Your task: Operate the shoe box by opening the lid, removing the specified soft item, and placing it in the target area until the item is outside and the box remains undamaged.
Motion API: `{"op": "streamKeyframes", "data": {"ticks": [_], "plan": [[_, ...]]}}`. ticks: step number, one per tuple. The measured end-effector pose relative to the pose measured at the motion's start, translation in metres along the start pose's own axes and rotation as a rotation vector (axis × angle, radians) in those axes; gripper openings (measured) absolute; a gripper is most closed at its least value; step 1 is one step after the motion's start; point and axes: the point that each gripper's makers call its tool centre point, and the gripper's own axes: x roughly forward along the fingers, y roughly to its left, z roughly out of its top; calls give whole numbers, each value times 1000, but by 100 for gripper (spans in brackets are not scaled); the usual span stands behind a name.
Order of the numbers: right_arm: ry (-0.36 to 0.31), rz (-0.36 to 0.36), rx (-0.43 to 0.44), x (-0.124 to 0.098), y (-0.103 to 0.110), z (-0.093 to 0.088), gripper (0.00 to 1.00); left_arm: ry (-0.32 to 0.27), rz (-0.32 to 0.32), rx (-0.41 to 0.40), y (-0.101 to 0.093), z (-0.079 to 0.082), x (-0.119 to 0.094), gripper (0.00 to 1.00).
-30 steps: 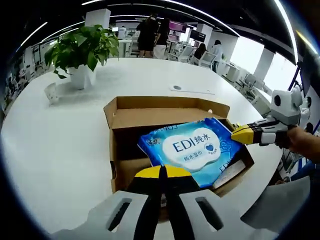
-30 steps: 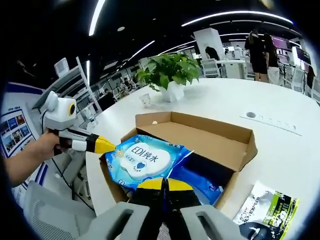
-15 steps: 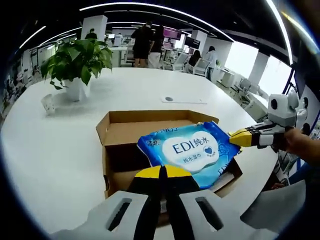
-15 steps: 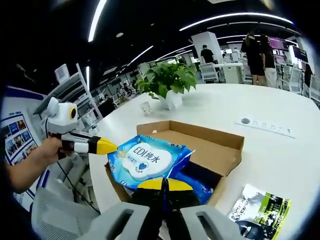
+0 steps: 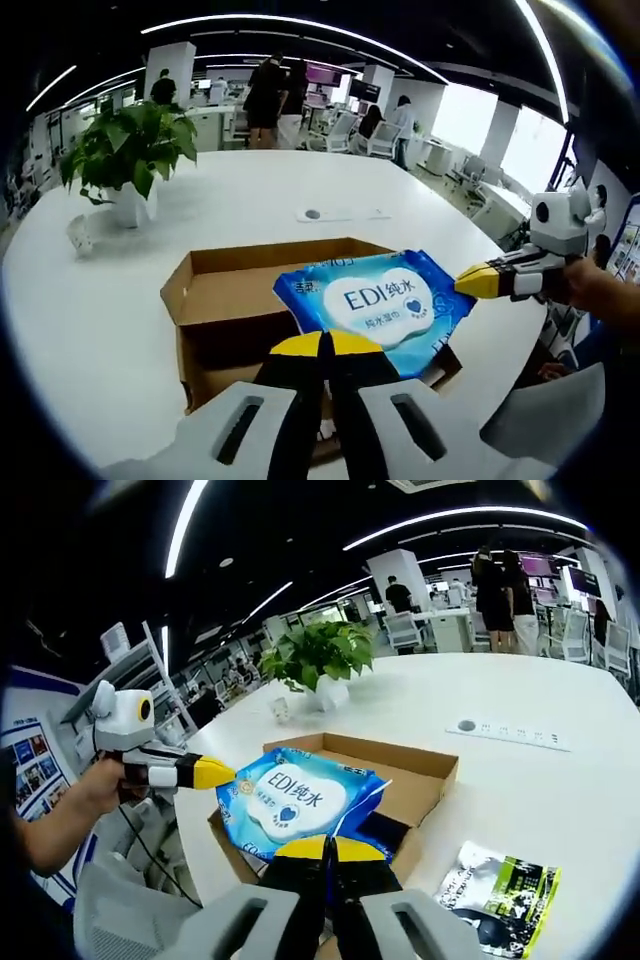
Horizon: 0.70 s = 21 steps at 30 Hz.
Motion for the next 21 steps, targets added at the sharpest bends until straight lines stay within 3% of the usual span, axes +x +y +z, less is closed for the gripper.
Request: {"op": "streamKeyframes", "data": {"ticks": [21], "plan": [[-37,-79,51,-38,-34,-1,0,-31,-83,37,-49,23,26,0]]}}
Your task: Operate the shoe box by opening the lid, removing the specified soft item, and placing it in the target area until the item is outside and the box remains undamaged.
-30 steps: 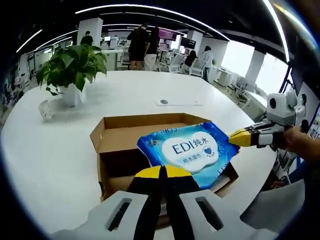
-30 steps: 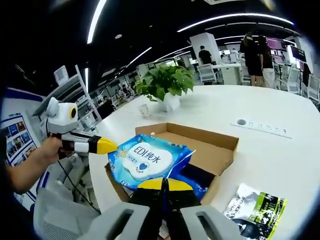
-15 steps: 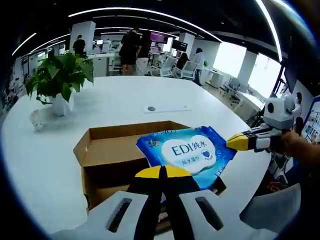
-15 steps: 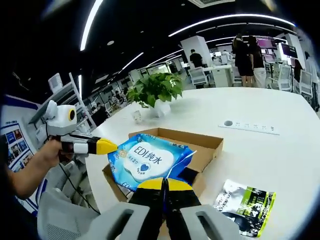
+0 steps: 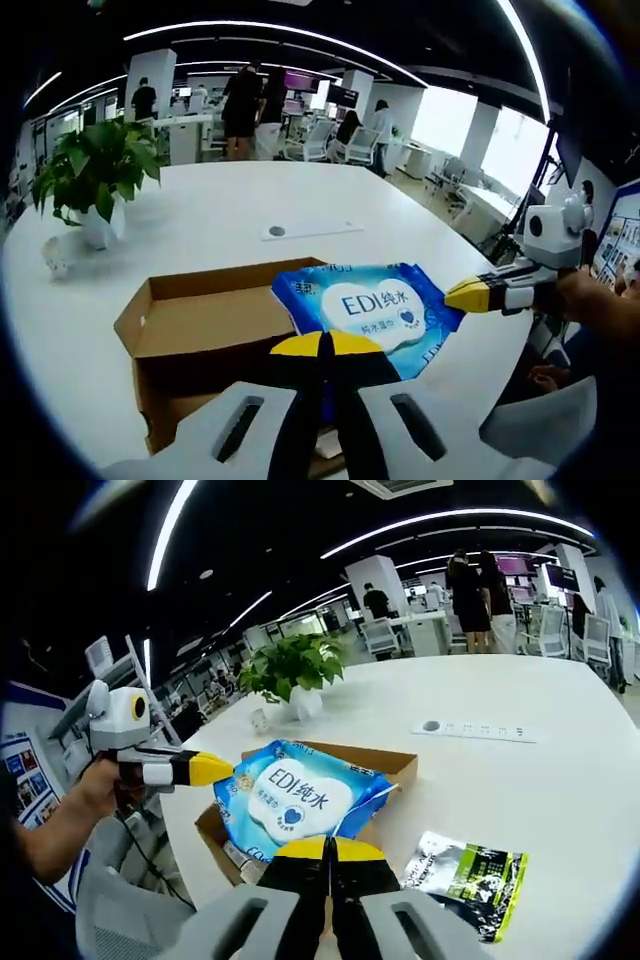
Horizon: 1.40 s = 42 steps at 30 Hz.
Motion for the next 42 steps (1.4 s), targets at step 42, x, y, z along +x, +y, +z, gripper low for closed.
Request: {"op": "streamKeyframes", "data": {"ticks": [42], "plan": [[-13,-230,60,-74,-109,-25,0,27,-201,33,-103,-10,84,0]]}}
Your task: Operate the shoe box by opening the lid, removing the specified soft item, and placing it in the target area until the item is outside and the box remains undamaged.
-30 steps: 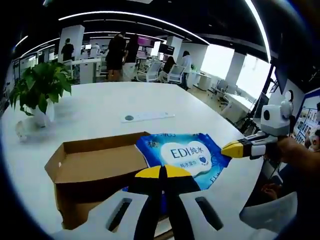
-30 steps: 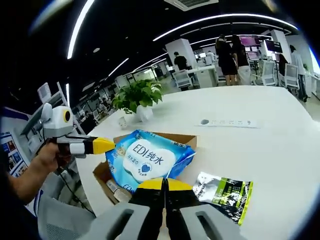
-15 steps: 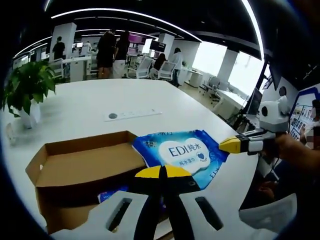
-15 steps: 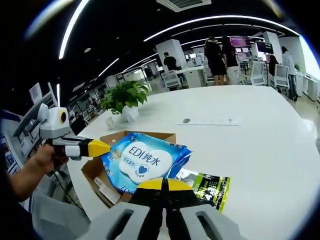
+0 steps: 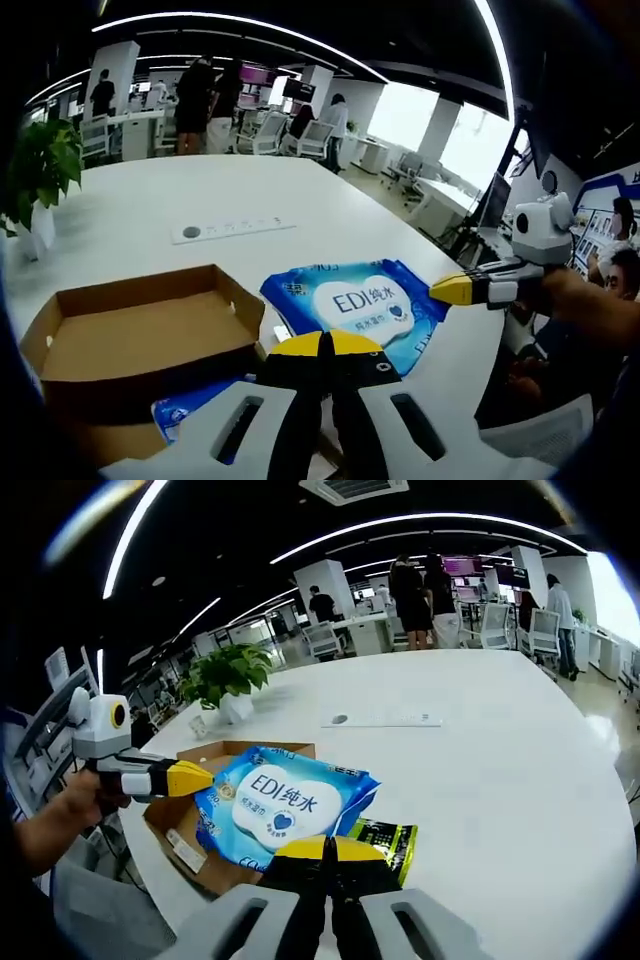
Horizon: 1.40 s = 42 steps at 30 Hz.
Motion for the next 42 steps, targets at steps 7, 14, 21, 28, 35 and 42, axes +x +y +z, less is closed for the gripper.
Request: {"op": "streamKeyframes", "data": {"ticks": [7,14,21,28,35,42], "plan": [[-2,-26,2,-2,-15,-5,0,12,-17,-2,-3,-7,16,0],[6,-46,1,7,-29,-9,0,37,-9,1,0,-17,31,0],[27,-54,-14,17,-36,-16,0,82,4,8,5,-31,42,0],[55,-57,-44,30,-41,-26,0,146,24,52,12,-43,53,0],[69,-62,-38,39,-46,-33,0,183,36,88,15,-52,61,0],[86,-63,-37,45,-50,-42,0,216,47,105,18,-60,66,0]]}}
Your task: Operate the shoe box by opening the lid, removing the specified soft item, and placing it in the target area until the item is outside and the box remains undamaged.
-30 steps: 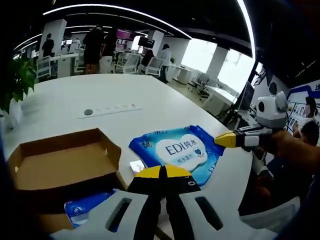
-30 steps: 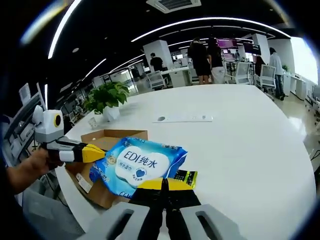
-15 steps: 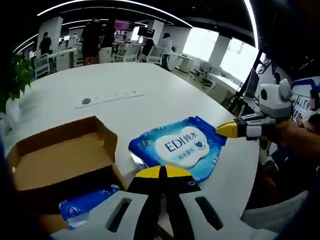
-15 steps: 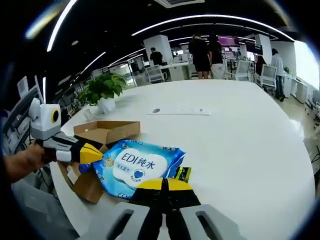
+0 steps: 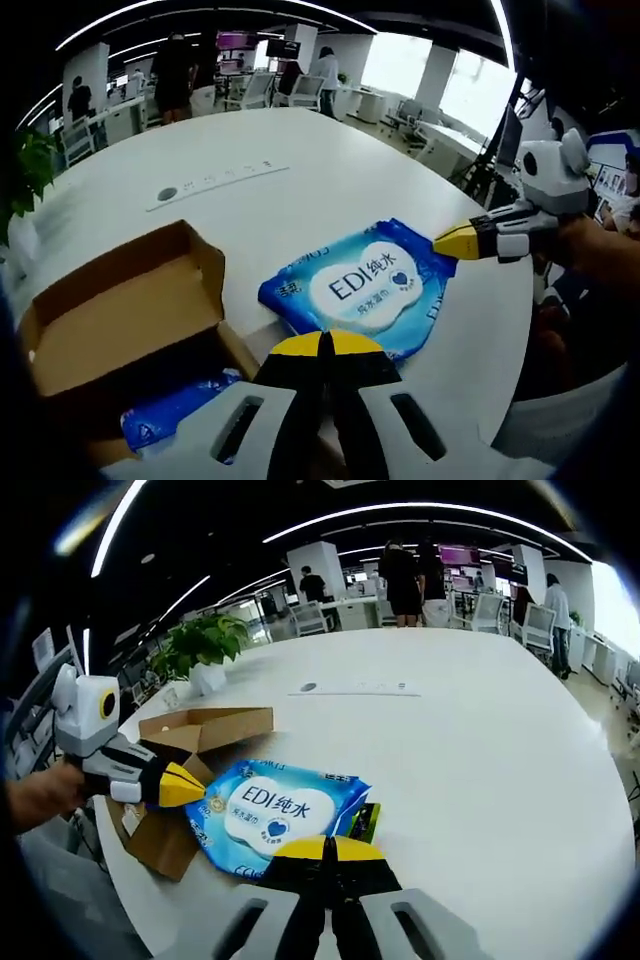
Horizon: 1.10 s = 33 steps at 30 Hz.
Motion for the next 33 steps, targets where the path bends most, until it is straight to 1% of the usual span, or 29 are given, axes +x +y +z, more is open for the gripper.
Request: {"op": "streamKeyframes", "data": {"ticks": [4,8,11,17,23,28,33], "plan": [[10,-4,-3,4,-2,-4,0,26,12,26,0,-5,5,0],[15,-9,1,6,-5,-7,0,37,23,64,0,-6,9,0],[18,-12,5,8,-7,-10,0,50,26,76,-1,-7,11,0],[22,-23,14,13,-11,-15,0,96,45,152,-3,-16,19,0],[14,-31,30,15,-14,-16,0,89,49,151,-1,-15,19,0],[17,-30,36,15,-15,-21,0,92,58,187,-2,-16,20,0],[24,-33,54,14,-15,-28,0,100,59,197,-1,-16,21,0]]}}
